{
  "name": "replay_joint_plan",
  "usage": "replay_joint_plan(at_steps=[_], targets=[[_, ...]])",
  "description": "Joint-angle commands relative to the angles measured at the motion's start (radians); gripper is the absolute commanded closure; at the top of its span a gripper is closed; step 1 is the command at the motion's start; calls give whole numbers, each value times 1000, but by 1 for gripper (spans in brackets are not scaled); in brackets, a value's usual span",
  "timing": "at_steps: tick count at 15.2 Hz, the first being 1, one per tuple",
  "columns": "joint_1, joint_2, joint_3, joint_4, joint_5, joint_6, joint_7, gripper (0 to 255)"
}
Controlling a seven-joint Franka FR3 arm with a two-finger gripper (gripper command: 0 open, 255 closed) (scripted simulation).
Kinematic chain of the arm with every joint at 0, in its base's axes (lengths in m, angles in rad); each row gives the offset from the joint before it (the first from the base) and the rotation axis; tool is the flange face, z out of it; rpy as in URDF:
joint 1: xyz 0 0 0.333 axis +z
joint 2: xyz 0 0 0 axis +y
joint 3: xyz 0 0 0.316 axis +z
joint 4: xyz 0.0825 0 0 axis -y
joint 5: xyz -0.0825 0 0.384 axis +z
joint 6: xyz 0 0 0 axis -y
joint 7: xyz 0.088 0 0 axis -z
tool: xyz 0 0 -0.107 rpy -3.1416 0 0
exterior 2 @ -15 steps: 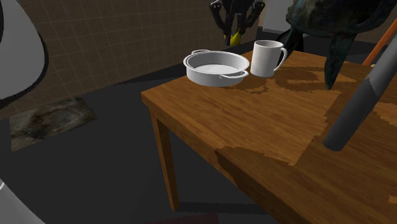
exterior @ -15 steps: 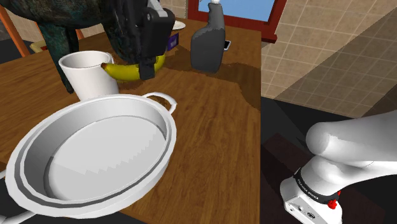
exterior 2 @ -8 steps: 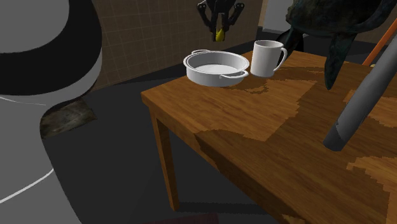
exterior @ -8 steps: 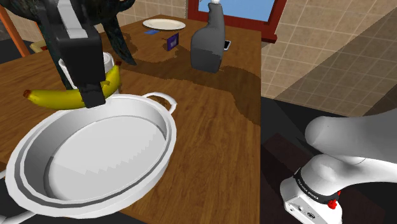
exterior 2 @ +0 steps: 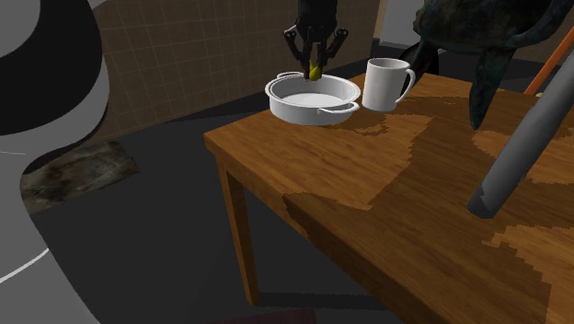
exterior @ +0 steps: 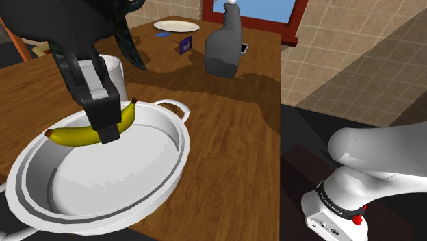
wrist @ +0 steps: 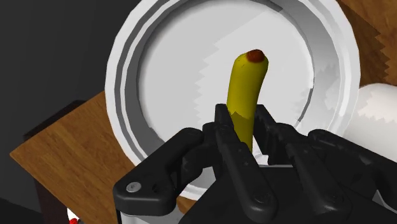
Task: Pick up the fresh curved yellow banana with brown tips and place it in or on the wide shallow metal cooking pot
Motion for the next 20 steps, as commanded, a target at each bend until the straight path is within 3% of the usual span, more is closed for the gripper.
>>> replay_joint_plan(at_steps=[1, 3, 10, 11, 16, 20], targets=[[27, 0, -13, -43, -3, 29, -8, 255], [51, -2, -24, -78, -4, 54, -13, 255], [51, -2, -24, -78, -4, 54, -14, 255], [51, -2, -24, -78, -4, 54, -14, 0], [51, -2, -24, -78, -4, 54, -14, 0], [-101, 3, 46, 139, 11, -93, 17, 0]])
